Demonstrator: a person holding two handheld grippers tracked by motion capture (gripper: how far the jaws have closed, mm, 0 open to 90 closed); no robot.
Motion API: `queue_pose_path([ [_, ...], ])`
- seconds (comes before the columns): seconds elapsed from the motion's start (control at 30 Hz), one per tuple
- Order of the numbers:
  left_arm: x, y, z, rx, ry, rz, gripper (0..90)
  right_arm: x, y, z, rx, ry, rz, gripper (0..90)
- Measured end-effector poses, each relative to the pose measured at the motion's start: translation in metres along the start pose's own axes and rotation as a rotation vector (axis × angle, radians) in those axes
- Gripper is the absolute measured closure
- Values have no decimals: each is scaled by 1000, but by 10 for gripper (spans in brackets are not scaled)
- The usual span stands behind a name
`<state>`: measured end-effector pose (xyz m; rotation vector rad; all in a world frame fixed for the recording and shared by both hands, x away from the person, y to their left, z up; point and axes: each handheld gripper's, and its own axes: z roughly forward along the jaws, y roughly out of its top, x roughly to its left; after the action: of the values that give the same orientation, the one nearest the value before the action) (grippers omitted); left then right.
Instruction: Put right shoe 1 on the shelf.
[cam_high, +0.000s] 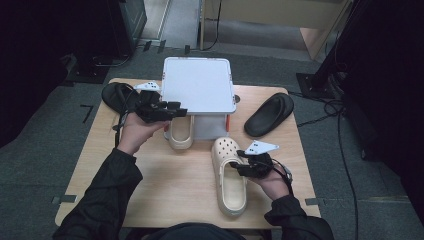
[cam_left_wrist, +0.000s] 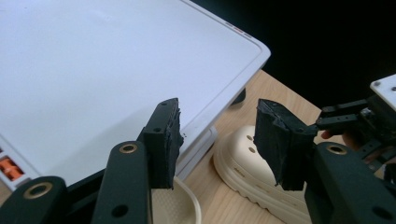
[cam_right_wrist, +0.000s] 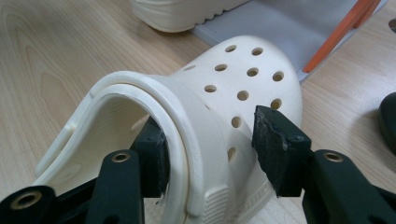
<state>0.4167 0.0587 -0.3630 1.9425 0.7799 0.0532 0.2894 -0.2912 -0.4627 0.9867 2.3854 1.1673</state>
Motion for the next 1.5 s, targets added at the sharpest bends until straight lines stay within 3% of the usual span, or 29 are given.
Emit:
queue_pose_path([
  [0.07, 6, 0, 2, 5, 3, -19, 511, 0, 3, -1, -8, -14, -13, 585],
  [0.13, 7, 0, 3, -1, 3, -23, 512, 1, 4, -1, -7, -17, -20, 606],
  [0.23, 9, -1, 2, -6, -2, -28, 513, 6, 10, 1, -5, -54, -84, 679],
  [0.33, 9, -1, 2, -12, -3, -31, 515, 8, 15, 0, 1, -90, -115, 720],
  [0.63, 8, -2, 3, -12, 8, -31, 522, 3, 30, -8, -38, -97, -99, 751],
  [0.73, 8, -1, 3, -12, 9, -33, 523, 2, 39, -7, -45, -103, -130, 749],
  [0.9, 6, -1, 3, -10, 30, -17, 528, -3, 63, 8, -51, -111, -149, 749],
  [1.13, 7, -2, 3, -14, 27, -19, 530, -7, 81, 31, -60, -144, -182, 745],
  [1.33, 7, -3, 2, -16, 26, -20, 531, -11, 79, 54, -19, -139, -175, 727],
  [1.5, 8, -3, 2, -19, 25, -22, 533, -7, 74, 61, 0, -113, -187, 677],
])
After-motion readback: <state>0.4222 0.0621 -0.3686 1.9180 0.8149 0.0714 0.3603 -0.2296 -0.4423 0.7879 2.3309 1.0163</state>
